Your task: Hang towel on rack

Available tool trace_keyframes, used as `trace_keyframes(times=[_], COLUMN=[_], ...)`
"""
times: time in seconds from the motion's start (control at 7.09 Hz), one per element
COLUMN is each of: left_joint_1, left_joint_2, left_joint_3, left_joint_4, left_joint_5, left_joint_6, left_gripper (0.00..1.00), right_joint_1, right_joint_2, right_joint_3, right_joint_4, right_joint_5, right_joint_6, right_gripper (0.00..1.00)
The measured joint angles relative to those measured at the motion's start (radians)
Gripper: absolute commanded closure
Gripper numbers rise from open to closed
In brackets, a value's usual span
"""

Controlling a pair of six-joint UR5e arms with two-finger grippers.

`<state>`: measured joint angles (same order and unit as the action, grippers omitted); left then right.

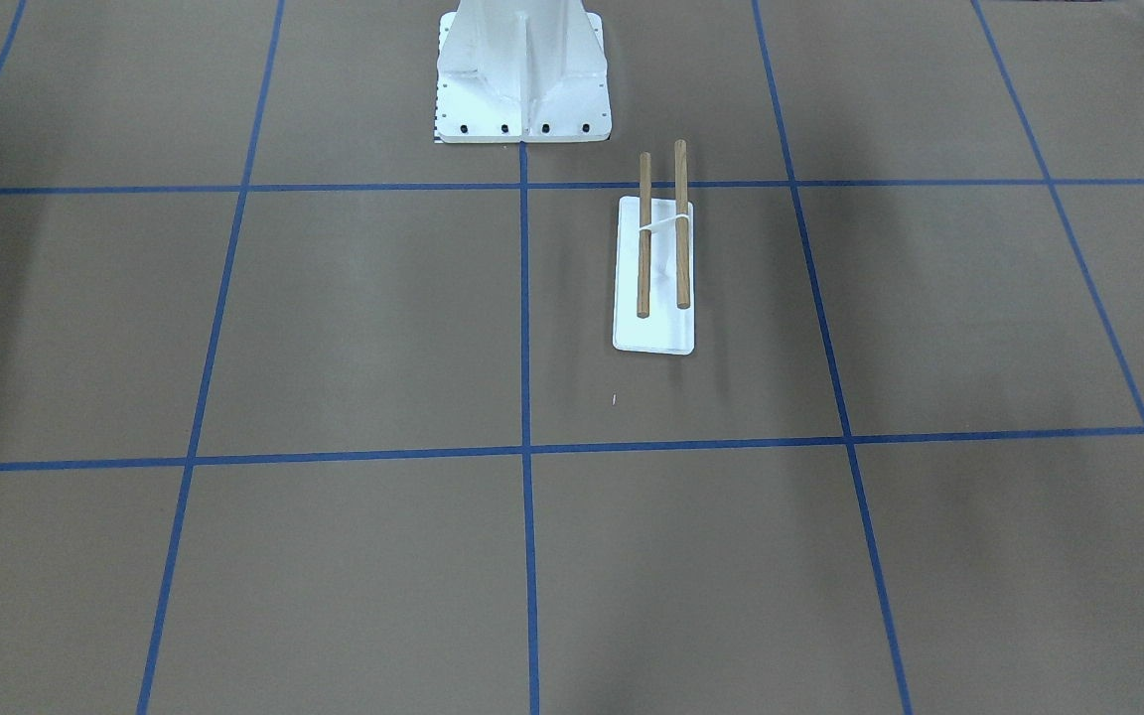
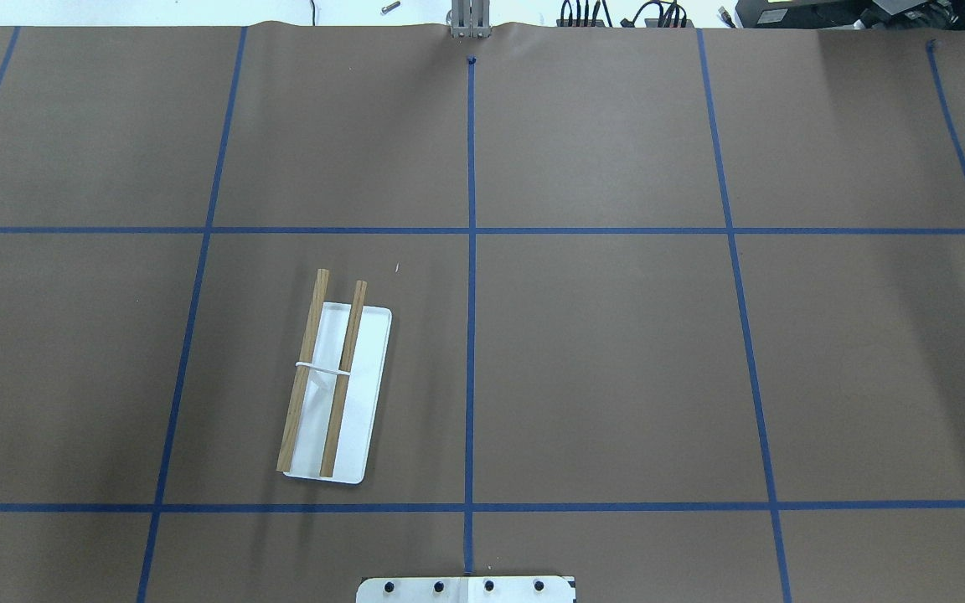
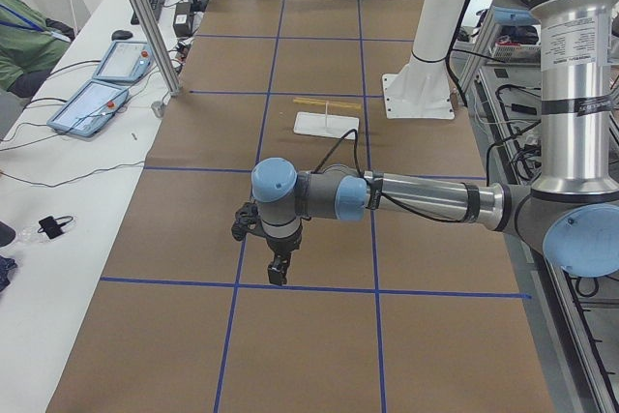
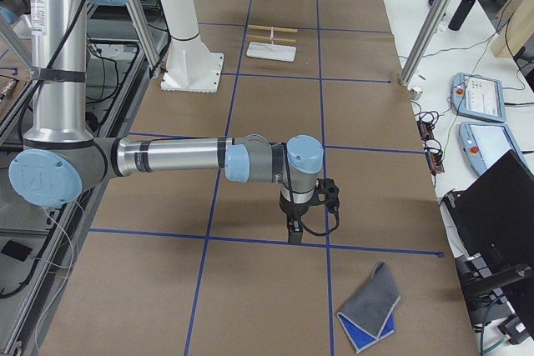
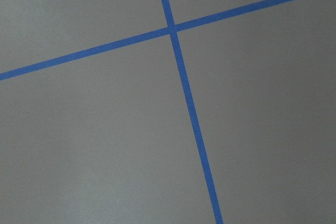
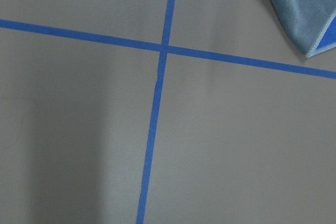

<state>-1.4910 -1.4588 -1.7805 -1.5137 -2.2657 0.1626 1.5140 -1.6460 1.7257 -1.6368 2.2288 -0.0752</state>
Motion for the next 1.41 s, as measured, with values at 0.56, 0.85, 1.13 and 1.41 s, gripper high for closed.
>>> trace_keyframes(times=[0.56, 0.85, 1.13, 1.41], left_joint_1=[0.001, 0.001, 0.0, -0.001], left_joint_2=[0.0, -0.014, -0.04, -0.071], left_joint_3=[-0.021, -0.052, -0.05, -0.023], left_joint_4=[0.0, -0.02, -0.138, -0.286], left_joint_5=[0.002, 0.008, 0.008, 0.01], left_joint_6=[0.0, -0.004, -0.008, -0.019], left_gripper=[0.01, 0.01, 0.01, 0.01], right_joint_1=[0.0, 0.0, -0.002, -0.002], right_joint_2=[0.002, 0.013, 0.079, 0.12], right_joint_3=[0.014, 0.053, 0.078, 0.079], right_joint_4=[0.0, 0.0, 0.006, 0.022], right_joint_5=[-0.001, -0.008, -0.012, -0.02], right_joint_6=[-0.002, -0.008, -0.001, -0.002], right_gripper=[0.0, 0.0, 0.0, 0.0])
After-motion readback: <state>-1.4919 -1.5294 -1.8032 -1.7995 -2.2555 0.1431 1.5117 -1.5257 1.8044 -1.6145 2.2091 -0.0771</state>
